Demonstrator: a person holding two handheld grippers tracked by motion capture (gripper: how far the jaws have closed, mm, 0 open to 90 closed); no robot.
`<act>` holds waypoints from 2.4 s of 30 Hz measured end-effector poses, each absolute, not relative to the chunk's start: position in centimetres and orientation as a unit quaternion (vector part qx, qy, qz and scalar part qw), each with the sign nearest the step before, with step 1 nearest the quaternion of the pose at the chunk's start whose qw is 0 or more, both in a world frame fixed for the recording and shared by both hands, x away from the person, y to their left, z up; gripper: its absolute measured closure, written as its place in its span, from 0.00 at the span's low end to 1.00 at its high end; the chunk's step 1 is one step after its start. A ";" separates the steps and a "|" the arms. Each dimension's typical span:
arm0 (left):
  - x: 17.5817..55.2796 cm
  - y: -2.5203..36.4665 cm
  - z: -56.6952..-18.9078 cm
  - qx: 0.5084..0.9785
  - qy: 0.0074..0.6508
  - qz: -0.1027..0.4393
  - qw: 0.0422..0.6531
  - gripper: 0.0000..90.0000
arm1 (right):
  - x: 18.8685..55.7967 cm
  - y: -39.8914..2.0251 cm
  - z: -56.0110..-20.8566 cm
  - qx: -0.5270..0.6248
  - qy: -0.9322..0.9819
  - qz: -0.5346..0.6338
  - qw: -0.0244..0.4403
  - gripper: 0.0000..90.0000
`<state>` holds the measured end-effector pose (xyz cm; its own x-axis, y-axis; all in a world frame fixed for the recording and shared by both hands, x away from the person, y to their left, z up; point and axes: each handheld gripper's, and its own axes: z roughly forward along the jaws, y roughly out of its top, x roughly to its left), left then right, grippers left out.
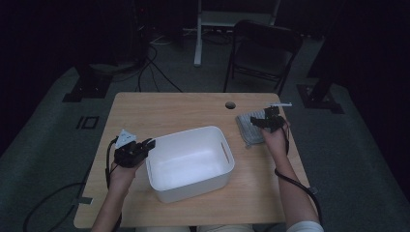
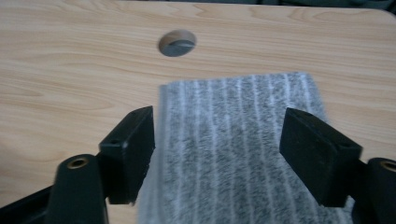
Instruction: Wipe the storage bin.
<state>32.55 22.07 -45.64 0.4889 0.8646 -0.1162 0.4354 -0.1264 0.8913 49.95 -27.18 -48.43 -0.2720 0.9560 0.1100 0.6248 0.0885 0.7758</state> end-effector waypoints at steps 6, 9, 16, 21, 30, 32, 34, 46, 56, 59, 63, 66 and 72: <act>32.5 22.1 -45.7 0.716 0.454 0.224 0.481 0.88 | 50.8 -27.5 -49.7 0.574 0.700 0.368 0.214 0.23; 32.5 22.1 -45.7 0.716 0.453 0.224 0.482 0.88 | 51.0 -27.7 -50.5 0.584 0.696 0.357 0.214 0.23; 32.5 22.0 -45.7 0.717 0.451 0.227 0.480 0.88 | 51.4 -27.7 -52.2 0.598 0.693 0.347 0.202 0.23; 32.5 22.0 -45.7 0.717 0.451 0.226 0.480 0.88 | 51.5 -27.3 -53.7 0.602 0.701 0.323 0.206 0.21; 32.6 22.1 -45.7 0.717 0.451 0.225 0.481 0.88 | 51.8 -25.9 -54.1 0.595 0.717 0.289 0.219 0.12; 32.6 22.0 -45.7 0.717 0.451 0.226 0.481 0.88 | 51.8 -26.0 -54.1 0.586 0.727 0.286 0.215 0.12; 32.6 22.0 -45.7 0.717 0.451 0.226 0.481 0.88 | 51.8 -26.0 -54.0 0.582 0.733 0.280 0.213 0.14; 32.7 22.0 -45.7 0.715 0.451 0.226 0.484 0.88 | 51.3 -24.9 -53.1 0.561 0.753 0.283 0.197 0.69; 32.8 21.9 -45.7 0.717 0.450 0.227 0.482 0.88 | 49.7 -24.9 -51.4 0.559 0.749 0.302 0.190 0.82; 32.8 21.9 -45.7 0.717 0.450 0.227 0.482 0.88 | 48.6 -25.4 -50.9 0.554 0.747 0.319 0.181 0.82; 32.9 21.9 -45.7 0.718 0.449 0.227 0.481 0.88 | 46.6 -26.0 -49.9 0.541 0.745 0.348 0.174 0.83; 33.0 21.9 -45.7 0.719 0.449 0.227 0.480 0.88 | 44.9 -26.3 -49.0 0.533 0.741 0.376 0.163 0.83; 33.0 21.9 -45.6 0.720 0.448 0.227 0.479 0.88 | 40.7 -26.4 -46.9 0.498 0.744 0.417 0.157 0.83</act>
<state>33.02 21.89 -45.64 0.4949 0.8629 -0.1026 0.4271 -0.1387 0.8935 40.72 -26.38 -46.87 -0.4549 0.8720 0.1808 0.6094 0.1567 0.7773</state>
